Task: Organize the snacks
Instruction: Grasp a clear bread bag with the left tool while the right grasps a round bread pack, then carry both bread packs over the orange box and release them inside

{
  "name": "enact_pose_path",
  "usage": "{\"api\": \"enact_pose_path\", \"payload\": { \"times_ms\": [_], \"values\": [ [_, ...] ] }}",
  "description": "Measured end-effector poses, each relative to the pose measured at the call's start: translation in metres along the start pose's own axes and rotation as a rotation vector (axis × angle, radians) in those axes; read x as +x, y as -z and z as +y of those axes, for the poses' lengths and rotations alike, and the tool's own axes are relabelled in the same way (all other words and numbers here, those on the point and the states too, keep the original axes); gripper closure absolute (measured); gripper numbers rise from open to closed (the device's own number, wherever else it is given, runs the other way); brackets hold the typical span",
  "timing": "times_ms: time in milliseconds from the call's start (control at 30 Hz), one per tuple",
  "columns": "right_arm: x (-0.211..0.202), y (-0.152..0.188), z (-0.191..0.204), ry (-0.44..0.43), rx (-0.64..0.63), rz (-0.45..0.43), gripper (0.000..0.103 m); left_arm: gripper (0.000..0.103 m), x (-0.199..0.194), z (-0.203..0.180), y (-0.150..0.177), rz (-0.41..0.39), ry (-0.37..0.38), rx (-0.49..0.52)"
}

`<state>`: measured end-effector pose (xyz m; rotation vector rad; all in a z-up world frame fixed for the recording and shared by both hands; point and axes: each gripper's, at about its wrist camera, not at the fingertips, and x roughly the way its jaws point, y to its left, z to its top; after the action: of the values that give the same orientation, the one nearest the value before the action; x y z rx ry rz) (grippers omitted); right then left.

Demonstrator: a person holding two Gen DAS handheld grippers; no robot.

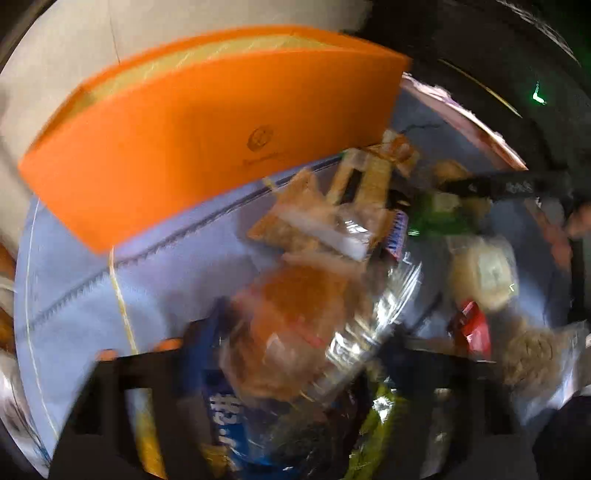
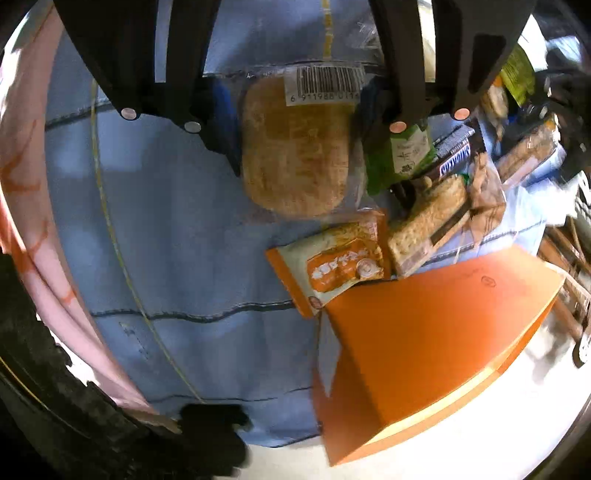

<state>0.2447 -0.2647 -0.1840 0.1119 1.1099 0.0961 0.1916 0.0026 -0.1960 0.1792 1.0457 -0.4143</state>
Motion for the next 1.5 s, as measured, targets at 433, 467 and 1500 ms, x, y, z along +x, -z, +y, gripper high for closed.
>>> {"api": "enact_pose_path", "payload": {
  "times_ms": [433,467,1500],
  "values": [
    [-0.073,-0.01,0.033,-0.002,-0.061,-0.144,0.052,0.07,-0.04,0.006,0.001,0.001,-0.036,-0.038],
    [-0.079,-0.011,0.037,0.0,-0.074,-0.158,0.052,0.07,-0.049,0.009,-0.002,-0.019,-0.045,-0.056],
    [-0.12,-0.165,0.117,-0.026,-0.076,-0.274,0.012,0.063,-0.114,0.081,-0.166,-0.189,-0.234,-0.381]
  ]
}}
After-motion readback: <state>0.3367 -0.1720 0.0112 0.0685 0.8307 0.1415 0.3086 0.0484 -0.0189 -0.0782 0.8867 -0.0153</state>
